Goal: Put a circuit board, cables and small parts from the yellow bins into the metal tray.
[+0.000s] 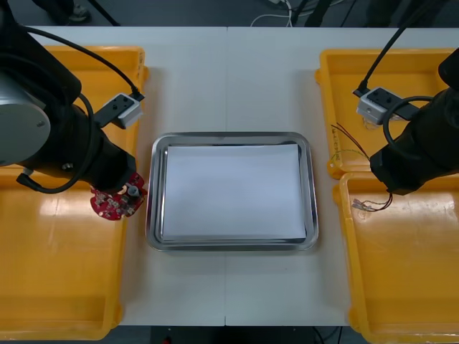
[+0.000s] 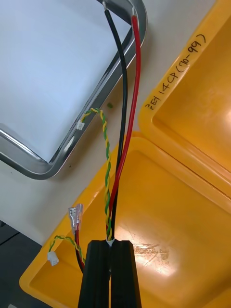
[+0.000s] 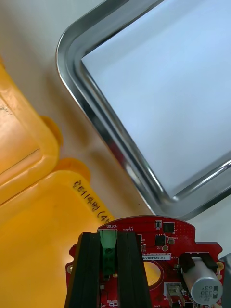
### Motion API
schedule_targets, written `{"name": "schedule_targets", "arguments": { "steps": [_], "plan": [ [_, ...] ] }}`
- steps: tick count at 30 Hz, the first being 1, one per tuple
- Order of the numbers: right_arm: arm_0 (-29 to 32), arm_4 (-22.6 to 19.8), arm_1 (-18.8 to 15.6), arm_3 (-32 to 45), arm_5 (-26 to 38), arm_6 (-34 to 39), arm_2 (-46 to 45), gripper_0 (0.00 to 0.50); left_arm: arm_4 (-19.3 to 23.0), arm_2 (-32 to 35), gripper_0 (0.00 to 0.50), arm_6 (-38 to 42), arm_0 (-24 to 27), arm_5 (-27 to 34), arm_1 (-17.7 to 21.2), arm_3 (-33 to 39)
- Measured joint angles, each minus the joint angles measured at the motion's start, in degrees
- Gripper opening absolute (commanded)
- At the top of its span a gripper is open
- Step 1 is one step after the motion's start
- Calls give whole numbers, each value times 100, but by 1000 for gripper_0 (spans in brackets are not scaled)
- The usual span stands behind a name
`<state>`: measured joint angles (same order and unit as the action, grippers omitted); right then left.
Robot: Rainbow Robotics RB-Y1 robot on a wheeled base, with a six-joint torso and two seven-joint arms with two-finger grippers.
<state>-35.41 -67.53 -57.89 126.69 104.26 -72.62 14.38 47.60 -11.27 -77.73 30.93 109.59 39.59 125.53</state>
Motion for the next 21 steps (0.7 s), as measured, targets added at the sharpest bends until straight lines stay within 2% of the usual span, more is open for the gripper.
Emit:
{"name": "schedule_targets", "arguments": {
  "steps": [7,11,21],
  "plan": [
    [-176,-22,0,-13,2,-37,180,0,-345,-656,0,231,208,1,-153,-42],
    [-254,-23,1,-13,23,-357,268,0,-496,-954,0,231,298,-27,-250,-262],
    [-517,39,108,-15,133,-382,662,0,-708,-1516,0,231,607,-598,-580,-947]
  ]
}}
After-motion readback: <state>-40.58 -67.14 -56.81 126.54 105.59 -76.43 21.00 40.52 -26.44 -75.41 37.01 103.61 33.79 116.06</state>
